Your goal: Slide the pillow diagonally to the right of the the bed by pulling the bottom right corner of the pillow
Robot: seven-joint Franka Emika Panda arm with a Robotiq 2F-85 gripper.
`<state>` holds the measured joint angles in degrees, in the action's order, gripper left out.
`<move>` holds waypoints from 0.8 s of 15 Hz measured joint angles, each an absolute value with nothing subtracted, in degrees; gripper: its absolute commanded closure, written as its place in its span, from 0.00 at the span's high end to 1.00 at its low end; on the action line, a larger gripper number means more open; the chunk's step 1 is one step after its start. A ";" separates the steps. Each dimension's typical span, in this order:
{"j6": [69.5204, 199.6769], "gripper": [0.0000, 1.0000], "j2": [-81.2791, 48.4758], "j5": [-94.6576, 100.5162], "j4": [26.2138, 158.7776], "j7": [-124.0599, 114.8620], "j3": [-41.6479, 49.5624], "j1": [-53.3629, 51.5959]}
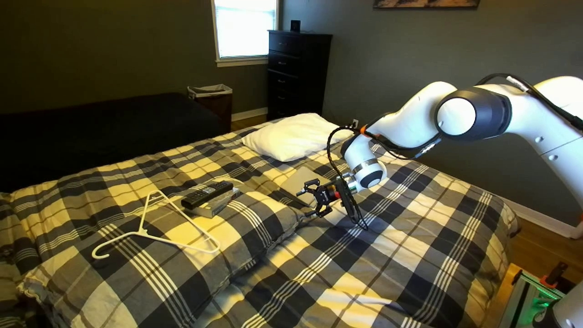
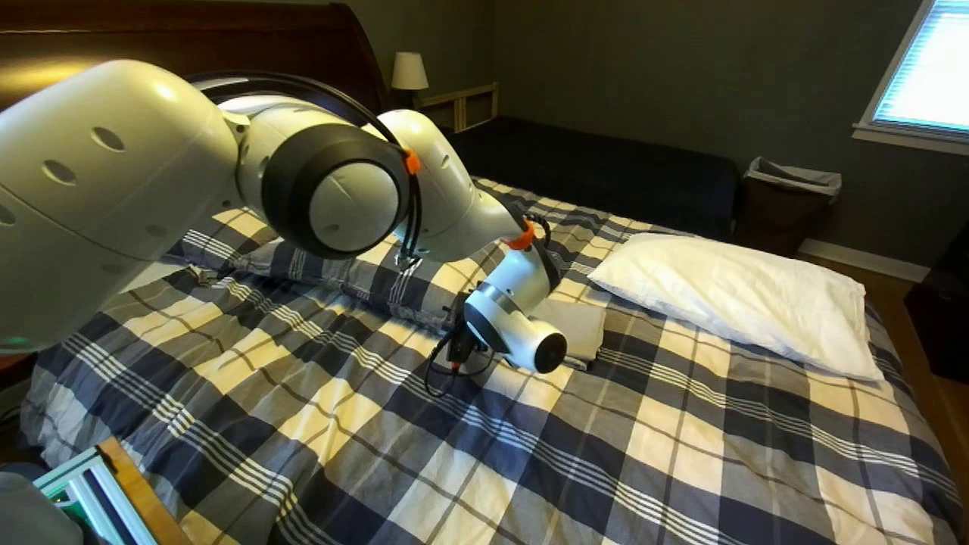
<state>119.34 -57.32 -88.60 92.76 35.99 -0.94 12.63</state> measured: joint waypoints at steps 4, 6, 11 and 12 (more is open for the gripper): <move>126.55 1.00 -57.45 -87.78 92.53 26.12 1.81 8.31; 127.98 1.00 -57.57 -85.88 92.52 21.98 2.69 6.93; 128.00 1.00 -57.61 -81.19 92.43 18.12 2.81 6.19; 128.00 0.75 -57.62 -81.21 92.20 18.09 2.77 6.25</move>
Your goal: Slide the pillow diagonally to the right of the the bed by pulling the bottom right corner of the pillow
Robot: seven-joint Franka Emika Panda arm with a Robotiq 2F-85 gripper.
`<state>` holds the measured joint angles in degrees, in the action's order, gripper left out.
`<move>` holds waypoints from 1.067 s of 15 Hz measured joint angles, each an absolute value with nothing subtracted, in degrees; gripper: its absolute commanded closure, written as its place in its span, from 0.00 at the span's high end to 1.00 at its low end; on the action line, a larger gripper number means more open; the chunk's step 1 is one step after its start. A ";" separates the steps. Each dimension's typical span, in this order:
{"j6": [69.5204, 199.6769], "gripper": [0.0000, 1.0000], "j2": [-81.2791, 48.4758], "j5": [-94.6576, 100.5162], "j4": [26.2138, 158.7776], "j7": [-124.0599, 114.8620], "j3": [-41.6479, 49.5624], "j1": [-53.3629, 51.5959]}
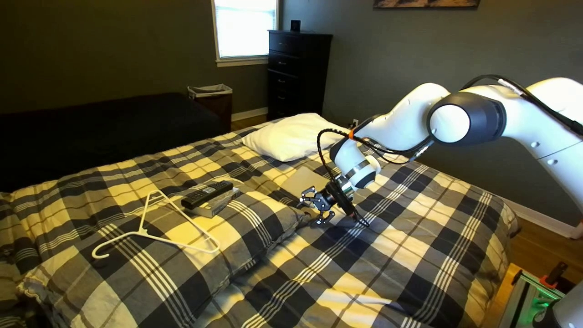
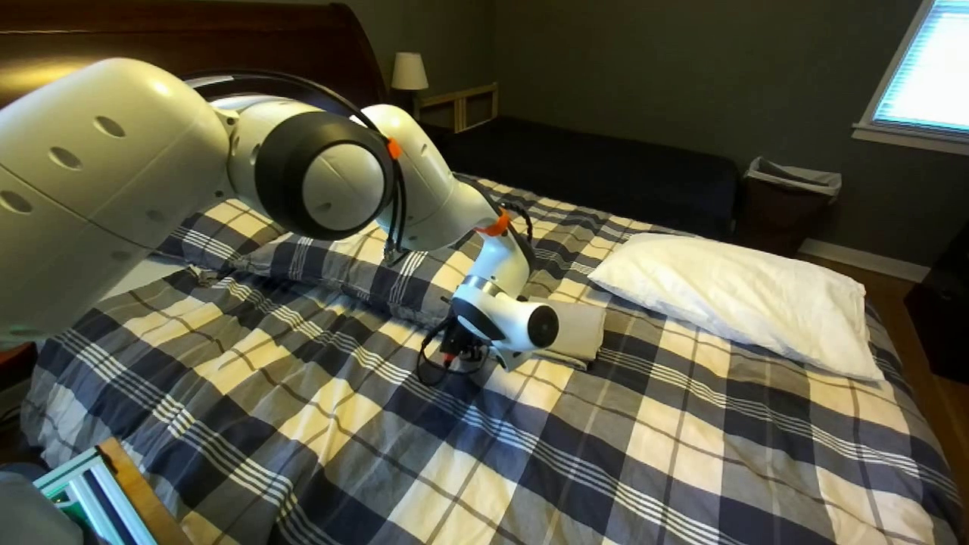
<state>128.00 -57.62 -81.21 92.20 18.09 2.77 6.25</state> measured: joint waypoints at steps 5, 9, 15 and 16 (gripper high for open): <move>127.99 0.40 -57.81 -82.33 90.27 18.05 1.83 7.23; 127.95 0.11 -59.12 -81.96 87.93 16.56 1.09 6.96; 127.62 0.01 -60.42 -78.67 86.46 14.31 0.94 6.51; 128.20 0.02 -60.39 -78.49 86.68 13.82 1.15 6.49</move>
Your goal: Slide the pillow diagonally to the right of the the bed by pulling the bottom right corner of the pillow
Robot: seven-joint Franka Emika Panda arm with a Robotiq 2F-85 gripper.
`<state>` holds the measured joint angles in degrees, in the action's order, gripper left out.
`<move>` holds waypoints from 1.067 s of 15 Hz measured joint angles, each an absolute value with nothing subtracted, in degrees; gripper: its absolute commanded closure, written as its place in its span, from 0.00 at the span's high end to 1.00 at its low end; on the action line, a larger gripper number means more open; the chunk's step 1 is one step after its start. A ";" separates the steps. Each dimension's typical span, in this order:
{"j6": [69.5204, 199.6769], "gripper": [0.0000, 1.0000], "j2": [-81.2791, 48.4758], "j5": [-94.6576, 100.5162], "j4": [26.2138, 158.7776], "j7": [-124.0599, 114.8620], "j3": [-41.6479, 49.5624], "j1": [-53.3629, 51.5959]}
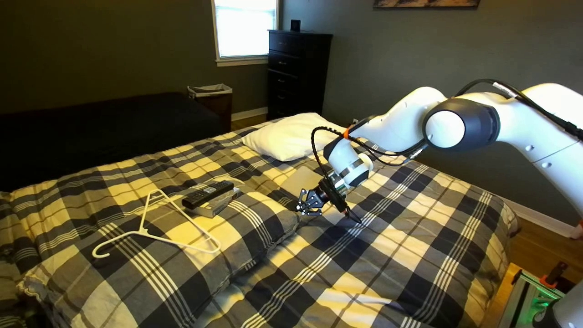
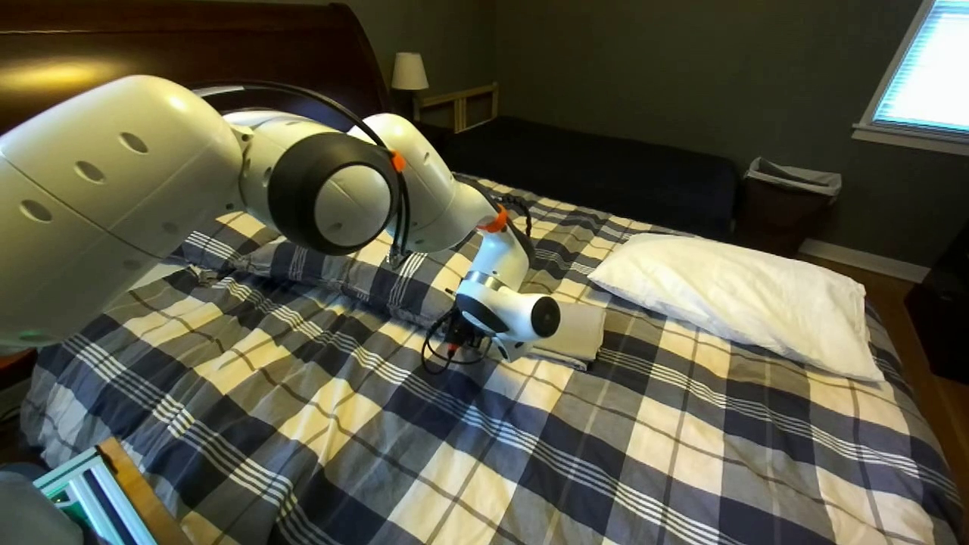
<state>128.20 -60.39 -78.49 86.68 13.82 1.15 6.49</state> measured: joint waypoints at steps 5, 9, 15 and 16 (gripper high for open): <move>134.86 0.06 -58.35 -85.31 92.29 12.77 1.26 8.19; 134.86 0.02 -57.05 -87.46 94.51 12.80 0.79 9.25; 134.78 0.02 -54.05 -96.10 97.93 17.48 1.21 10.67; 134.79 0.02 -52.87 -98.77 99.81 18.97 1.69 11.52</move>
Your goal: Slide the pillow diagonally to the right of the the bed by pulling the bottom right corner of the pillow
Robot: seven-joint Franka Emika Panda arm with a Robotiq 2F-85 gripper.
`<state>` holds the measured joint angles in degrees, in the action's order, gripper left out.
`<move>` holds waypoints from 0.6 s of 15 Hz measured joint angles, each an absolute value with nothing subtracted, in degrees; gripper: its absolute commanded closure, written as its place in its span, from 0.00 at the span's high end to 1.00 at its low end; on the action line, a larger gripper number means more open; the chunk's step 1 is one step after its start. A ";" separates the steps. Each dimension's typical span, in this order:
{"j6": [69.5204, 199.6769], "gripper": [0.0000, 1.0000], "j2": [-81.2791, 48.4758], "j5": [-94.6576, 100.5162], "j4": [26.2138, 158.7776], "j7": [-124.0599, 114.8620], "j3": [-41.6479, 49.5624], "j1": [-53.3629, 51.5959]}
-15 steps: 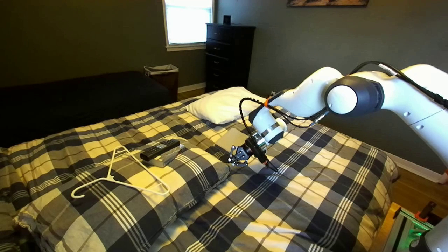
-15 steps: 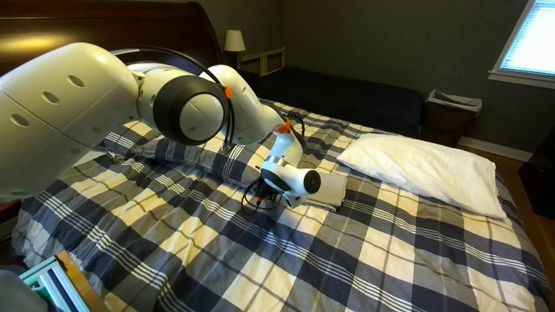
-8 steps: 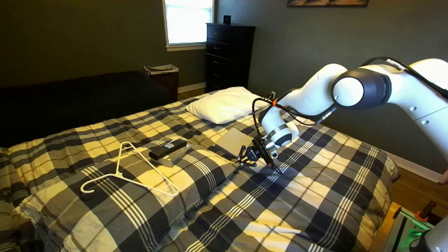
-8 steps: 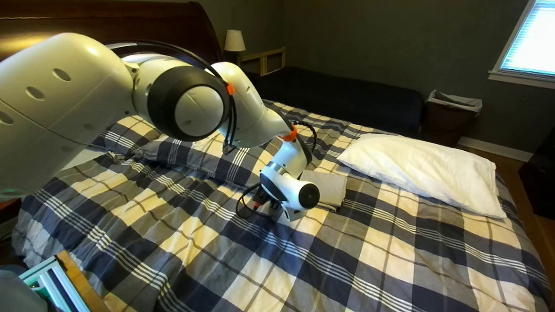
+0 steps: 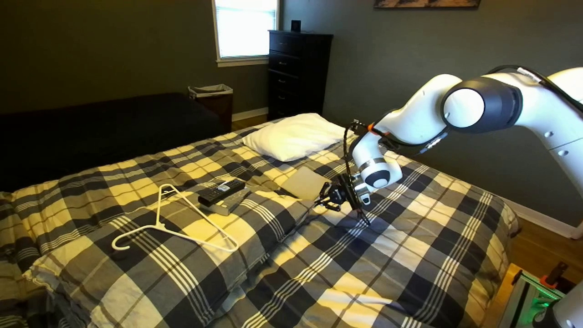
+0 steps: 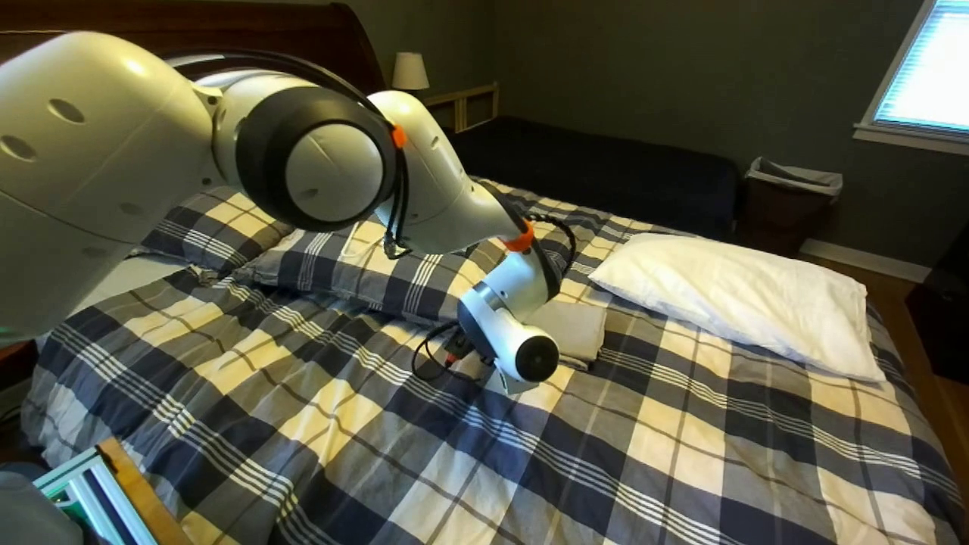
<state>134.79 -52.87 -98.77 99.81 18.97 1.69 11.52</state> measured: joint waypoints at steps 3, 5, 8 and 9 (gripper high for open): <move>134.47 0.02 -50.34 -104.69 104.76 20.55 5.74 14.68; 132.35 0.02 -49.14 -107.28 107.82 20.54 9.12 17.68; 128.03 0.32 -47.93 -109.39 111.68 20.24 14.28 22.32; 125.86 0.37 -47.59 -109.83 112.57 19.95 15.86 24.00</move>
